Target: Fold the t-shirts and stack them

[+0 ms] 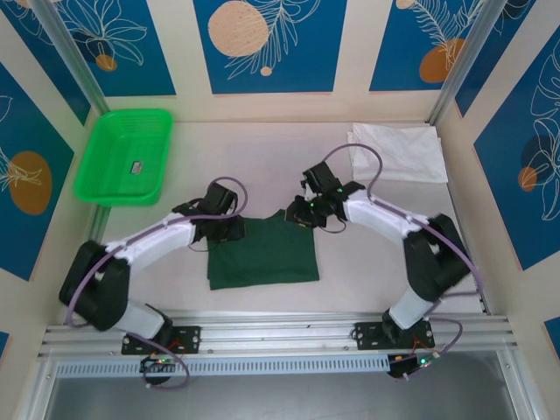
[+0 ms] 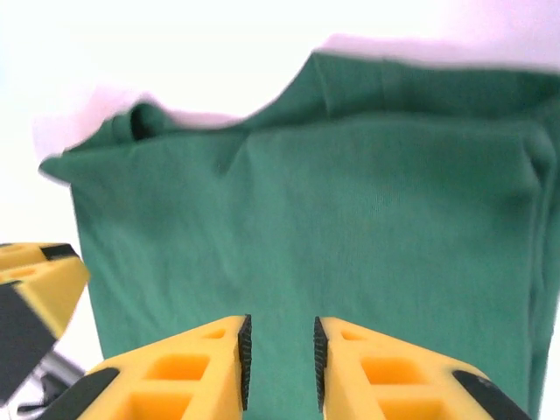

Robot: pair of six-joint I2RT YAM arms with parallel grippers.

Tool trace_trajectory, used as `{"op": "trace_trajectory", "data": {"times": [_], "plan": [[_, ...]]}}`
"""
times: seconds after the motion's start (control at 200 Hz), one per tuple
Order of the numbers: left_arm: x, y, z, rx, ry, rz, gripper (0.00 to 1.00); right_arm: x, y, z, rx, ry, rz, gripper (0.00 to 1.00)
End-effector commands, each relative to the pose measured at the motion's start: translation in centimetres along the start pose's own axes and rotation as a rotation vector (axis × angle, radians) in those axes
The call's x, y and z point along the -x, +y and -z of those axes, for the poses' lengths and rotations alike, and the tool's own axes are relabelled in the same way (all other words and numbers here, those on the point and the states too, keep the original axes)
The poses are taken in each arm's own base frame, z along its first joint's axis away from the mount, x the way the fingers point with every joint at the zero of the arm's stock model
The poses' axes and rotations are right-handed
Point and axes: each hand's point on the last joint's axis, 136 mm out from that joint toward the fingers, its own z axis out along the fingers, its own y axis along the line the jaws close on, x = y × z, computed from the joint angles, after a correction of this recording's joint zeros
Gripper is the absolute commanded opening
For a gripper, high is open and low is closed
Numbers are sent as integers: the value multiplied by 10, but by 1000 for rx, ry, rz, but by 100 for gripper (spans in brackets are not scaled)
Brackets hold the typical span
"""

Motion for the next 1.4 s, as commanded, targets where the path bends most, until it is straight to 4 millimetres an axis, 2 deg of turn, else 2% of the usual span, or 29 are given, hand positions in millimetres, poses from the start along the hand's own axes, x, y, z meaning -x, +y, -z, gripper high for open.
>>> {"op": "trace_trajectory", "data": {"times": [0.0, 0.085, 0.19, 0.265, 0.365, 0.48, 0.59, 0.675, 0.745, 0.815, 0.86, 0.965, 0.995, 1.075, 1.195, 1.285, 1.395], "plan": [[23, 18, -19, 38, -12, -10, 31, 12, -18, -24, -48, 76, -18, 25], [31, 46, -34, 107, -18, 29, 30, 26, -34, -37, -76, 88, -61, 24], [32, 68, -52, 95, 18, 108, 30, 40, -56, -45, -99, 91, -116, 24], [29, 74, -60, 59, 41, 154, 32, 44, -66, -48, -87, 107, -154, 25], [30, 71, -60, -13, 44, 202, 38, 47, -70, -45, -86, 99, -159, 26], [32, 61, -51, -69, 34, 210, 53, 47, -63, -24, -71, 44, -147, 29], [36, 51, -29, -119, -8, 221, 72, 36, -52, 4, -55, -32, -117, 36], [34, 47, -5, -126, -56, 218, 84, 11, -44, 15, -21, -49, -87, 51], [25, 44, 12, -109, -76, 191, 87, -17, -39, 16, 4, -18, -67, 59], [11, 37, 25, -116, -77, 159, 86, -47, -32, 13, 48, 24, -63, 60], [1, 30, 31, -138, -70, 145, 82, -64, -24, 10, 81, 49, -49, 56], [-26, 5, 38, -219, -39, 101, 64, -96, -1, 1, 107, 103, -5, 46], [-33, -3, 39, -251, -28, 96, 57, -104, 7, -1, 122, 120, 5, 40], [-50, -23, 37, -324, 17, 79, 46, -111, 25, -5, 166, 140, 11, 25], [-68, -40, 27, -349, 76, 37, 37, -112, 45, -16, 191, 143, 6, 20], [-77, -42, 15, -352, 122, 40, 36, -117, 56, -33, 194, 190, -5, 17], [-85, -32, -1, -305, 155, 33, 35, -128, 62, -57, 187, 257, -6, 15]]}}
